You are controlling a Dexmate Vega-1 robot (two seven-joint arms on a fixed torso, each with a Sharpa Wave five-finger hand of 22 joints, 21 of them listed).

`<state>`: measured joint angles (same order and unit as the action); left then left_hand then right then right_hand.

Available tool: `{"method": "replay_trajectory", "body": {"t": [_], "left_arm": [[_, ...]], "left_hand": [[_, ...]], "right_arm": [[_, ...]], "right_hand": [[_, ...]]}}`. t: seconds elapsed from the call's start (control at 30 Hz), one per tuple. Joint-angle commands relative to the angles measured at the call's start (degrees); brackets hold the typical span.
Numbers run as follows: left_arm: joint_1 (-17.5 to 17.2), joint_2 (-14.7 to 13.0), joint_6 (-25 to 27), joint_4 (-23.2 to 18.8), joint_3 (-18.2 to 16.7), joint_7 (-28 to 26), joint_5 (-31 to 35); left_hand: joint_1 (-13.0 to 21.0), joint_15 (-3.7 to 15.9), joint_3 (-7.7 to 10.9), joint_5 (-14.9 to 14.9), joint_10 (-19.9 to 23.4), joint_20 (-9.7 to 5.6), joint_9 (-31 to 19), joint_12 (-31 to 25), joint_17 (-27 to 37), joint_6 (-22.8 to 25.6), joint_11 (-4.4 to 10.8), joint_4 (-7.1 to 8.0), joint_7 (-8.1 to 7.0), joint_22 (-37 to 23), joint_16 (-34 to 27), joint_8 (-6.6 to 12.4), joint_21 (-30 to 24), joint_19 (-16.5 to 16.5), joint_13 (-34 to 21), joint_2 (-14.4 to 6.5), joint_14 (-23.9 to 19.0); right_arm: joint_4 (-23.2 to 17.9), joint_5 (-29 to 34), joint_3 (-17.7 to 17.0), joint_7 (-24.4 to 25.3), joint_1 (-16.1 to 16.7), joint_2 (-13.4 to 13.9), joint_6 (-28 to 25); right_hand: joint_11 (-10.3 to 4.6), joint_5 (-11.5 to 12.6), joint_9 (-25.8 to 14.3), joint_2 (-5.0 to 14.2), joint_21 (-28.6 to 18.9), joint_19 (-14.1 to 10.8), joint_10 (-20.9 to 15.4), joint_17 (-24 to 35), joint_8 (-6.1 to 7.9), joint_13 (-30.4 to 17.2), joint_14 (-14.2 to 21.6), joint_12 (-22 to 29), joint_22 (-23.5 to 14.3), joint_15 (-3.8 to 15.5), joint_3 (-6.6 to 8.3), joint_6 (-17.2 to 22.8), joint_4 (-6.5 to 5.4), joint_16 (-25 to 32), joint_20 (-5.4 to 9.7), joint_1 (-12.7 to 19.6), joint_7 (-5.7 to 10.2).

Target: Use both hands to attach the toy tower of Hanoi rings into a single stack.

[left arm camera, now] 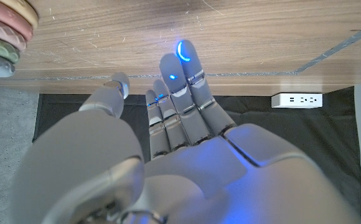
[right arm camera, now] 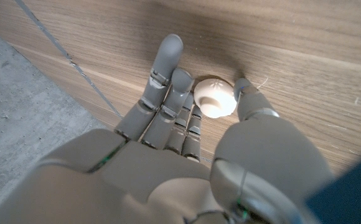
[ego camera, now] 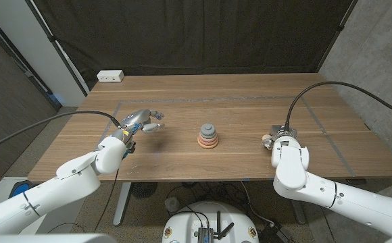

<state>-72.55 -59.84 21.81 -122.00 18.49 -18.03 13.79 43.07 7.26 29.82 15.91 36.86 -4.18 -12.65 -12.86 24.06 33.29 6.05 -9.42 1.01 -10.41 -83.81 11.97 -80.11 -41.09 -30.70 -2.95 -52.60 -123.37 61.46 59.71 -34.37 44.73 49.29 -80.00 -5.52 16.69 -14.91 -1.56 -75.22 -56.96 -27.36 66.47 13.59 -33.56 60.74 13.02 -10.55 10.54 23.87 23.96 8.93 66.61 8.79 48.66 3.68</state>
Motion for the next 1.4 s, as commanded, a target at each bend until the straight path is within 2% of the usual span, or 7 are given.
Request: {"method": "replay_trajectory", "body": {"t": [0.03,0.13,0.4,0.47,0.87,1.1,1.4], "left_arm": [[-0.1,-0.1,-0.5,0.5,-0.1,0.1,-0.8],[-0.1,-0.2,-0.7,0.6,-0.2,0.2,-1.1],[0.3,-0.3,-1.3,1.1,0.0,0.8,-1.7],[0.4,-0.4,-1.6,1.2,0.0,0.9,-1.8],[-0.4,-1.0,-1.7,0.8,-0.8,0.3,-2.0],[-0.8,-1.2,-1.3,0.5,-1.3,0.0,-2.0],[-0.3,-1.1,-1.5,0.7,-1.1,0.3,-1.9]], "left_hand": [[-0.1,5.22,0.70,0.2,0.7,-4.62,-0.2,-0.2,0.2,0.8,-0.20,0.09,-0.04,-0.1,0.2,0.04,0.2,-0.4,-0.1,-1.0,-0.4],[-0.2,5.22,0.83,0.3,0.9,-4.66,-0.2,-0.2,0.2,1.0,-0.15,0.12,-0.06,-0.1,0.3,0.07,0.2,-0.4,-0.1,-1.1,-0.4],[-0.6,5.22,1.24,0.3,1.0,-4.56,-0.3,-0.1,0.4,1.2,-0.28,0.14,0.18,0.0,0.3,0.04,0.3,-0.4,-0.1,-1.6,-0.5],[-0.7,5.22,1.28,0.3,1.1,-4.59,-0.3,-0.2,0.3,1.3,-0.20,0.13,0.21,0.0,0.4,0.08,0.3,-0.4,-0.1,-1.6,-0.4],[-1.3,5.23,1.83,0.4,1.4,-4.55,-0.3,-0.1,0.5,1.5,-0.39,0.08,0.19,0.0,0.4,0.00,0.4,-0.5,-0.2,-2.1,-0.5],[-1.7,5.23,1.87,0.4,1.6,-4.67,-0.3,-0.1,0.5,1.6,-0.22,-0.14,0.01,0.0,0.5,-0.04,0.4,-0.7,-0.1,-1.7,-0.4],[-2.1,5.23,2.04,0.4,1.7,-4.58,-0.4,0.0,0.4,1.7,-0.10,-0.22,-0.09,0.0,0.6,-0.09,0.4,-0.7,-0.1,-1.5,-0.6]], "right_arm": [[0.7,0.0,1.2,-0.4,-0.5,-0.5,0.0],[1.0,0.1,1.5,-0.6,-0.5,-0.6,0.0],[1.1,-2.2,1.3,2.3,0.0,-0.8,0.0],[1.0,-3.2,1.1,3.7,0.3,-0.9,0.0],[-1.8,-14.2,-1.1,17.2,2.0,0.5,1.0],[-3.0,-18.7,0.5,21.9,0.4,1.8,0.0],[-3.7,-19.2,-0.6,22.5,1.0,2.0,0.0]], "right_hand": [[-0.18,-0.2,-0.1,-0.23,-0.3,-0.6,-0.6,0.1,0.55,-0.3,0.4,0.3,-0.1,2.14,-0.01,1.1,0.51,0.2,3.70,1.2,0.16],[-0.62,-0.2,-0.1,-0.28,-0.3,-0.7,-1.4,0.3,0.70,-0.4,0.7,0.6,-0.1,2.15,-0.02,1.5,0.58,0.4,3.72,1.5,0.30],[-1.88,-0.4,-0.1,-0.07,-0.7,-1.7,-4.5,1.4,1.20,-1.0,2.3,1.4,-0.1,2.14,-0.09,3.3,0.55,1.6,3.77,2.8,0.77],[-1.81,-0.4,-0.1,0.04,-0.8,-1.9,-5.2,1.3,1.24,-1.2,2.3,1.6,-0.1,2.14,-0.07,3.5,0.52,1.5,3.77,3.0,0.89],[-2.88,-0.3,-0.1,2.07,-1.9,-5.8,-13.9,4.1,3.88,-2.1,8.0,3.4,0.0,2.09,0.90,11.1,0.20,6.7,3.91,4.6,1.65],[-3.30,-0.1,-0.1,2.69,-2.1,-7.0,-15.9,4.2,4.61,-2.3,9.3,3.6,0.0,2.05,1.43,13.0,0.25,8.3,3.94,5.1,1.76],[-3.12,0.0,-0.1,3.11,-2.1,-7.3,-16.2,4.2,4.66,-2.6,9.6,3.5,-0.1,2.04,1.81,13.3,0.29,8.9,3.97,5.4,1.49]]}}
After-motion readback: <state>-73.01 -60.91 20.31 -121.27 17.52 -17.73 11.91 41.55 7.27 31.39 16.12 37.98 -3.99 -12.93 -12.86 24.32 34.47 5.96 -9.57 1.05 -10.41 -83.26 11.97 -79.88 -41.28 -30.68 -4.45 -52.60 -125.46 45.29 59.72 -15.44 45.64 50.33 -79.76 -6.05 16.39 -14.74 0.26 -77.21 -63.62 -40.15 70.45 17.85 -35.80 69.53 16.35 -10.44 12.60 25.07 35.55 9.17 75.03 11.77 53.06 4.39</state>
